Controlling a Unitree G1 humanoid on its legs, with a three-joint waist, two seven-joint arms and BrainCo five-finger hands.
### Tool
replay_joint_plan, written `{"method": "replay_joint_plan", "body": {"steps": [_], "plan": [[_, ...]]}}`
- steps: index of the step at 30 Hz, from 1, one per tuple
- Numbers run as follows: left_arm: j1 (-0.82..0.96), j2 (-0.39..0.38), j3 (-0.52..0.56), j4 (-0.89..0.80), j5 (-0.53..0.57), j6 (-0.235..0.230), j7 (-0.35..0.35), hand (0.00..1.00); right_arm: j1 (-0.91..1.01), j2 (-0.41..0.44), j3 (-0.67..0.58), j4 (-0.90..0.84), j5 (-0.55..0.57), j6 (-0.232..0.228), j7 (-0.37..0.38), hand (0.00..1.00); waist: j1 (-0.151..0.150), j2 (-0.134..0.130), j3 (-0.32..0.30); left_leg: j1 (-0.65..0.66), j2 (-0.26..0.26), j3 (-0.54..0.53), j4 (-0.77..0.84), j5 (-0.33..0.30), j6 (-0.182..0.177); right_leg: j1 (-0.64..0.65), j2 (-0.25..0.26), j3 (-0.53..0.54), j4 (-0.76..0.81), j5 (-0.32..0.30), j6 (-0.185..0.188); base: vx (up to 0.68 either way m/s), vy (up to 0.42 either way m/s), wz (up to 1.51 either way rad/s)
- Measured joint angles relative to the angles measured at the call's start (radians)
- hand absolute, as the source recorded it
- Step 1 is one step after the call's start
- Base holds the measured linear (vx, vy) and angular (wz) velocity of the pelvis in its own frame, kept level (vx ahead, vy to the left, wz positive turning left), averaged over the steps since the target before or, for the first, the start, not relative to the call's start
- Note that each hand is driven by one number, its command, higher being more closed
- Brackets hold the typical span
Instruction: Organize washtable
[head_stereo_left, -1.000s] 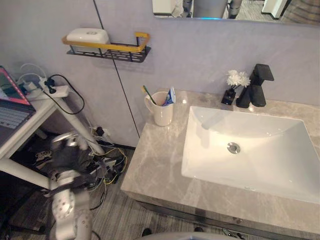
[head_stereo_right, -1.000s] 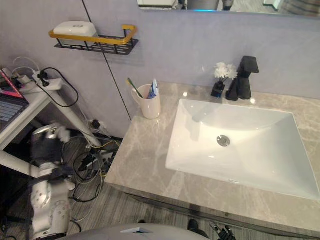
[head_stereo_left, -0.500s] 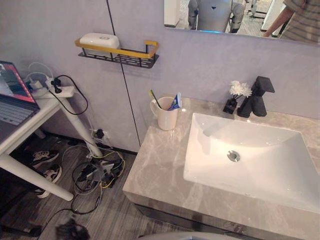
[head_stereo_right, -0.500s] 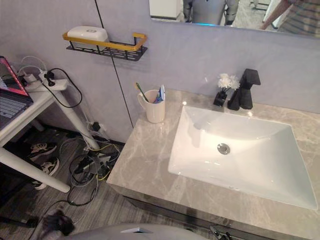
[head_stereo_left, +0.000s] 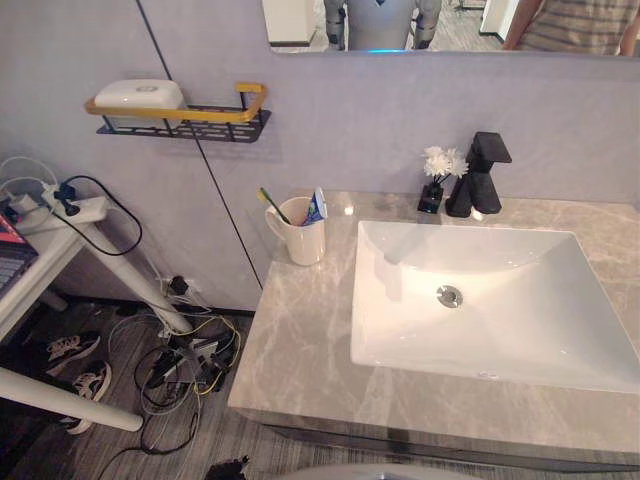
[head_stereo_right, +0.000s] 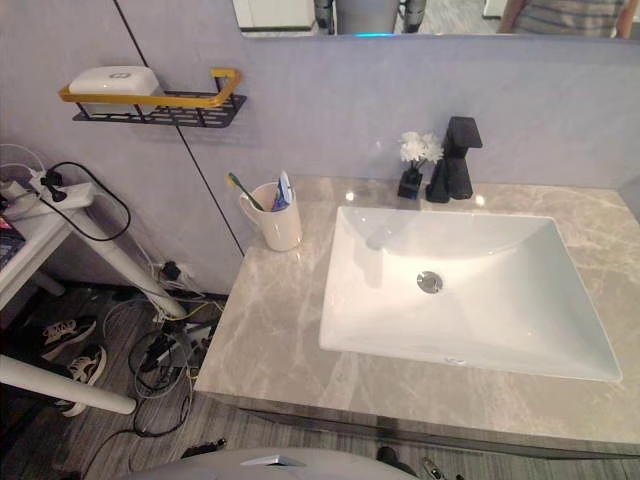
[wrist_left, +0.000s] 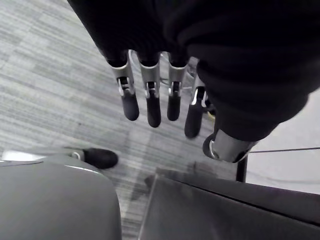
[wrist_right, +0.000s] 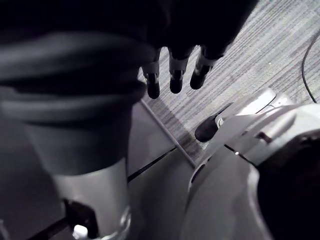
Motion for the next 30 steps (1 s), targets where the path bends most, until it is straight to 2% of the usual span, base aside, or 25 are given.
{"method": "replay_joint_plan", "body": {"steps": [7,14,20,23,25,26,30], "plan": [[-0.029,0.042,-0.111,0.031,-0.007,0.002,-0.033,0.0,-0.033,-0.004,0.039,0.037,-0.001,0.005,0.002,0.0,0.002,-0.017,0.018,0.036,0.0,0.028,0.004,-0.008,-0.004,0.022,0.001,0.025,0.0,0.001,0.001,0.01,0.003,-0.11],[-0.032,0.057,-0.153,0.067,-0.008,0.003,-0.041,0.0,-0.033,-0.015,0.073,0.037,-0.001,0.006,0.001,0.0,0.003,-0.019,0.019,0.029,0.001,0.085,0.028,-0.03,-0.002,0.001,0.004,0.076,-0.006,0.008,0.008,-0.07,0.021,-0.23],[-0.035,0.065,-0.175,0.069,-0.017,0.007,-0.043,0.0,-0.04,-0.019,0.075,0.063,0.0,0.006,0.002,0.0,0.004,-0.023,0.019,0.023,0.001,0.082,0.024,-0.032,-0.003,-0.005,0.003,0.071,-0.001,0.009,0.008,0.0,0.004,0.01],[-0.044,0.078,-0.189,0.07,-0.077,0.006,-0.046,0.0,-0.047,-0.025,0.116,0.064,0.001,0.004,0.001,0.0,0.003,-0.036,0.026,-0.051,0.0,0.067,0.114,-0.076,0.003,-0.031,-0.003,0.067,0.0,0.009,0.009,-0.01,0.01,0.1],[-0.07,0.085,-0.189,0.069,-0.093,0.005,-0.045,0.0,-0.06,-0.024,0.123,0.063,0.002,0.004,0.001,0.0,0.004,-0.037,0.048,-0.08,0.0,0.057,0.17,-0.097,0.003,-0.042,-0.006,0.066,0.012,0.011,0.01,0.0,0.018,0.09],[-0.073,0.089,-0.189,0.069,-0.094,0.003,-0.045,0.0,-0.067,-0.025,0.135,0.063,0.002,0.003,0.001,0.0,0.004,-0.047,0.07,-0.086,-0.001,0.057,0.185,-0.102,0.006,-0.045,-0.008,0.066,0.022,0.011,0.011,-0.02,0.062,-0.02],[-0.121,0.108,-0.197,0.066,-0.091,-0.006,-0.043,0.0,-0.112,-0.021,0.159,0.05,0.04,-0.001,0.0,0.0,0.004,-0.071,0.092,-0.187,-0.008,0.099,0.256,-0.123,0.026,-0.169,-0.021,0.115,0.086,0.023,0.027,-0.07,0.102,-0.3]]}}
